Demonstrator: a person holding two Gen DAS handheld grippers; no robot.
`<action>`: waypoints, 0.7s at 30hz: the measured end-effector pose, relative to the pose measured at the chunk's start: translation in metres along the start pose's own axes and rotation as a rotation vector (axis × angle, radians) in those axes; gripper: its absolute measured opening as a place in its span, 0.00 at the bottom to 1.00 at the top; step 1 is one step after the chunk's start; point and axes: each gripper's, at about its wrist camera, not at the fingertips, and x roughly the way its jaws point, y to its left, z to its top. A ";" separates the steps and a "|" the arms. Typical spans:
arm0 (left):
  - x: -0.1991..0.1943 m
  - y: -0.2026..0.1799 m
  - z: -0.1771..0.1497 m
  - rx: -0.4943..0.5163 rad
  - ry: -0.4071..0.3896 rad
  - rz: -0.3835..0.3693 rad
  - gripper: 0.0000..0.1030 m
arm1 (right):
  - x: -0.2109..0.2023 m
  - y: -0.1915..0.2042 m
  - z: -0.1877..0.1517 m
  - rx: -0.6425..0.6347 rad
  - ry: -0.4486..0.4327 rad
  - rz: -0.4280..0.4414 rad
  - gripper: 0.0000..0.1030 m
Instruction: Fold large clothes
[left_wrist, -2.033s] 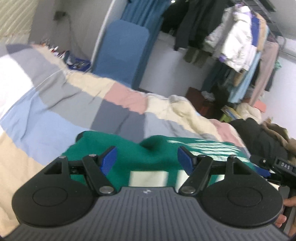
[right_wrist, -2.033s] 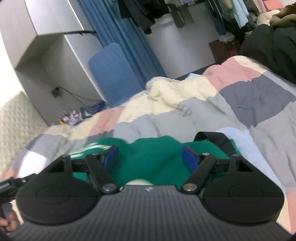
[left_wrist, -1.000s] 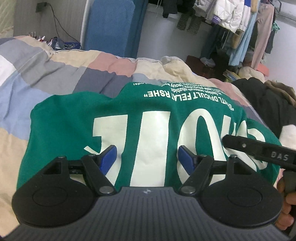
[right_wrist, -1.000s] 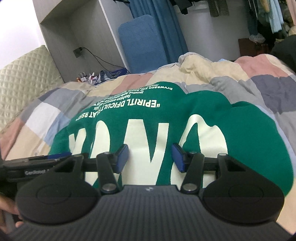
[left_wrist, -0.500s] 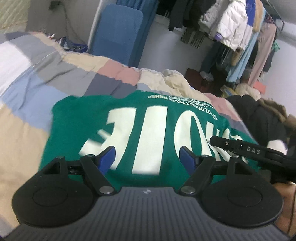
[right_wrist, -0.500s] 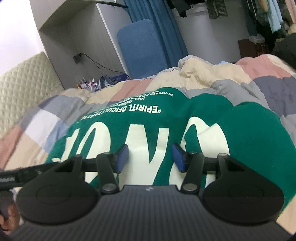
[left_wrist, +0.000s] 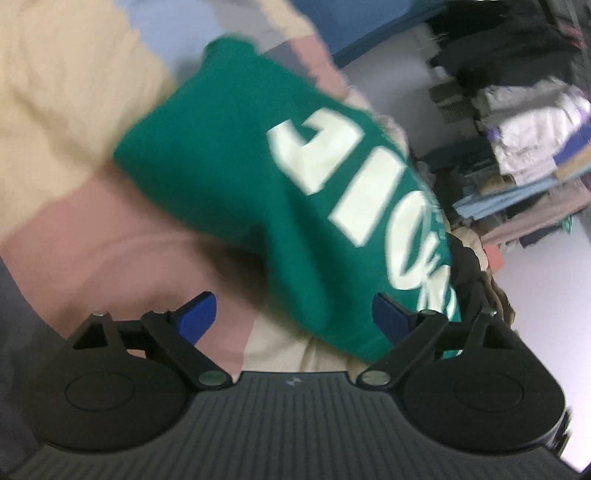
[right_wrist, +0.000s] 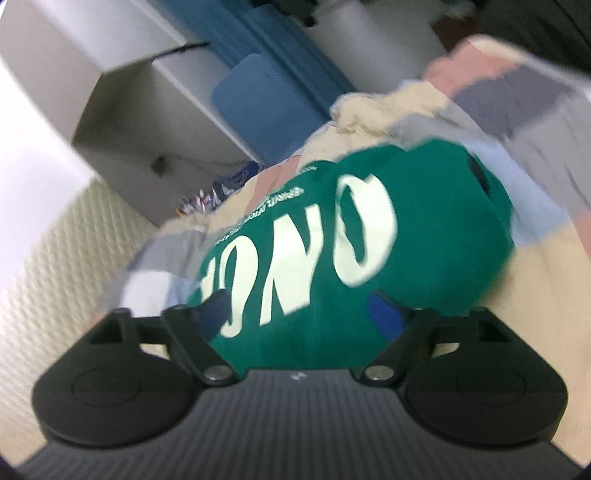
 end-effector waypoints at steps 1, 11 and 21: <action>0.004 0.005 0.000 -0.022 0.001 0.014 0.91 | -0.001 -0.009 -0.002 0.051 0.016 -0.004 0.85; 0.022 0.022 0.032 -0.037 -0.146 -0.003 0.91 | 0.054 -0.082 -0.001 0.399 0.031 -0.073 0.86; 0.034 0.016 0.054 -0.027 -0.157 -0.053 0.99 | 0.095 -0.090 0.018 0.407 -0.040 -0.031 1.00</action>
